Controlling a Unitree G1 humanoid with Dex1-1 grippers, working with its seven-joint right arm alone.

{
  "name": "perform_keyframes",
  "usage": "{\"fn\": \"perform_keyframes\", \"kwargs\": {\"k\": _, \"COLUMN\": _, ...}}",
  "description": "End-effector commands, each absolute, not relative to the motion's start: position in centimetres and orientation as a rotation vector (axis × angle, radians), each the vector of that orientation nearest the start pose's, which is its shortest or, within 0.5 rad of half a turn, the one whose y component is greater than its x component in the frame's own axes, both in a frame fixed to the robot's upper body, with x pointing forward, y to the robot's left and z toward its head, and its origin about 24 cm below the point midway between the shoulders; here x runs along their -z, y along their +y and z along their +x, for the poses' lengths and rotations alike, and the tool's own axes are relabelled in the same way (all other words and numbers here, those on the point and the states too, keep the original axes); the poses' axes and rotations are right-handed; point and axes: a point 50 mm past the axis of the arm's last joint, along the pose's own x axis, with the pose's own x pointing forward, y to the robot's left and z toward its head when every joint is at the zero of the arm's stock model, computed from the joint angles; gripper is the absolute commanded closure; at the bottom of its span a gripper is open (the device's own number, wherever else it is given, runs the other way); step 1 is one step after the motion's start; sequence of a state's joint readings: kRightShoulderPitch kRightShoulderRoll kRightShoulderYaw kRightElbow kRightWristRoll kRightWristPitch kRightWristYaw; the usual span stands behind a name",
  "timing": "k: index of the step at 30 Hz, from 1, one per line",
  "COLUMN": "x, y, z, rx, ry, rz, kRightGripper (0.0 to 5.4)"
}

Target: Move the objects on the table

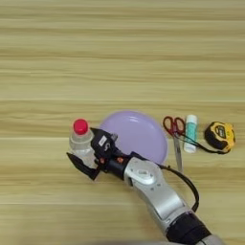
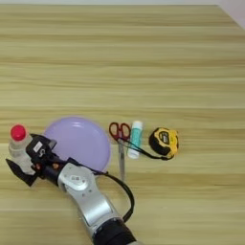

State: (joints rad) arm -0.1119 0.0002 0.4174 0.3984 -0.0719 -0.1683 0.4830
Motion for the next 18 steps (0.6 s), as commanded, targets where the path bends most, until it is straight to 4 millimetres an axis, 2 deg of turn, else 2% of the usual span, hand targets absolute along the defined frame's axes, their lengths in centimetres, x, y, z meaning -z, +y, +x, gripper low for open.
{"fn": "perform_keyframes", "kwargs": {"k": 1, "x": -1.44, "y": -2.02, "z": 24.27, "rx": -0.937, "ry": 0.013, "rz": -0.102, "kRightGripper": 1.44}}
{"fn": "perform_keyframes", "kwargs": {"k": 4, "x": -1.44, "y": -2.07, "z": 24.35, "rx": -0.937, "ry": 0.011, "rz": -0.098, "kRightGripper": 1.86}}
{"fn": "perform_keyframes", "kwargs": {"k": 8, "x": -1.45, "y": -2.15, "z": 24.39, "rx": -0.934, "ry": 0.007, "rz": -0.095, "kRightGripper": 2.10}}
{"fn": "perform_keyframes", "kwargs": {"k": 18, "x": -2.25, "y": -2.44, "z": 24.79, "rx": -0.905, "ry": -0.044, "rz": -0.066, "kRightGripper": 2.23}}
